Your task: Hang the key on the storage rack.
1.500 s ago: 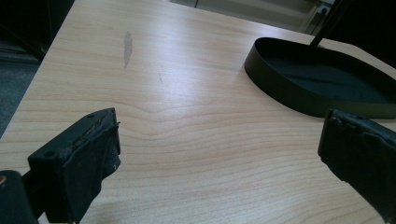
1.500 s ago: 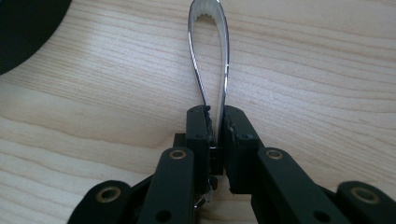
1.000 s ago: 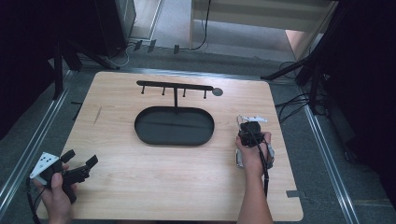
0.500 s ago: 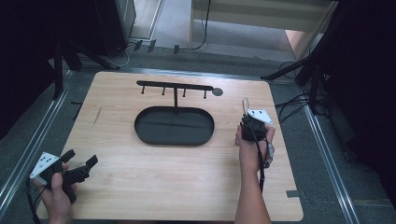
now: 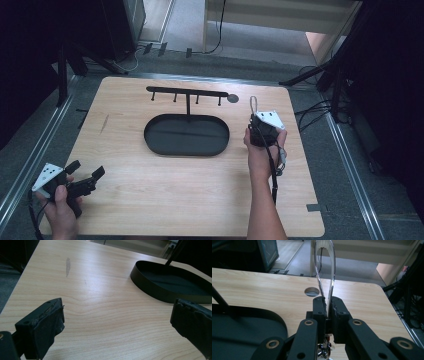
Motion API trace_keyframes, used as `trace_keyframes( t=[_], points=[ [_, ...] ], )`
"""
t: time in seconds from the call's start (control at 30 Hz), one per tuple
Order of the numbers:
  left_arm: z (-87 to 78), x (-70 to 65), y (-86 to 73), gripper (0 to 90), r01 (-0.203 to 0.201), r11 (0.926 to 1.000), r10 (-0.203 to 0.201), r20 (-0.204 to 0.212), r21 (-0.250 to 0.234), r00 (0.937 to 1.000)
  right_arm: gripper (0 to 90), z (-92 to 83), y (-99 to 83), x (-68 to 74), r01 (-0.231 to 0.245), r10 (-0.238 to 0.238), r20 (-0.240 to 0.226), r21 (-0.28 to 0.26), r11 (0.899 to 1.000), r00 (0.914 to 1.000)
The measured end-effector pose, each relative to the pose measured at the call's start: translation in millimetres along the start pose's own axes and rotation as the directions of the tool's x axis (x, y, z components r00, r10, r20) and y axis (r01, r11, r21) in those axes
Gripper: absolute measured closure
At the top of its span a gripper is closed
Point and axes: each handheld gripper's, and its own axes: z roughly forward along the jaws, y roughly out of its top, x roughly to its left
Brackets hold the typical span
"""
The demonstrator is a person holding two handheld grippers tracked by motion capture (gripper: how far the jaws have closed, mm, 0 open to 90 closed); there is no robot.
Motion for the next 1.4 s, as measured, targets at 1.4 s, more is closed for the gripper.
trace_keyframes(
  t=[1.4],
  points=[
    [0.0,0.4,0.0,0.0,0.003,1.0,-0.003,0.003,-0.004,1.0,83.9,-19.4,6.9,82.4,0.016,-0.028,-0.148,-0.08,0.997,0.9886]
  ],
)
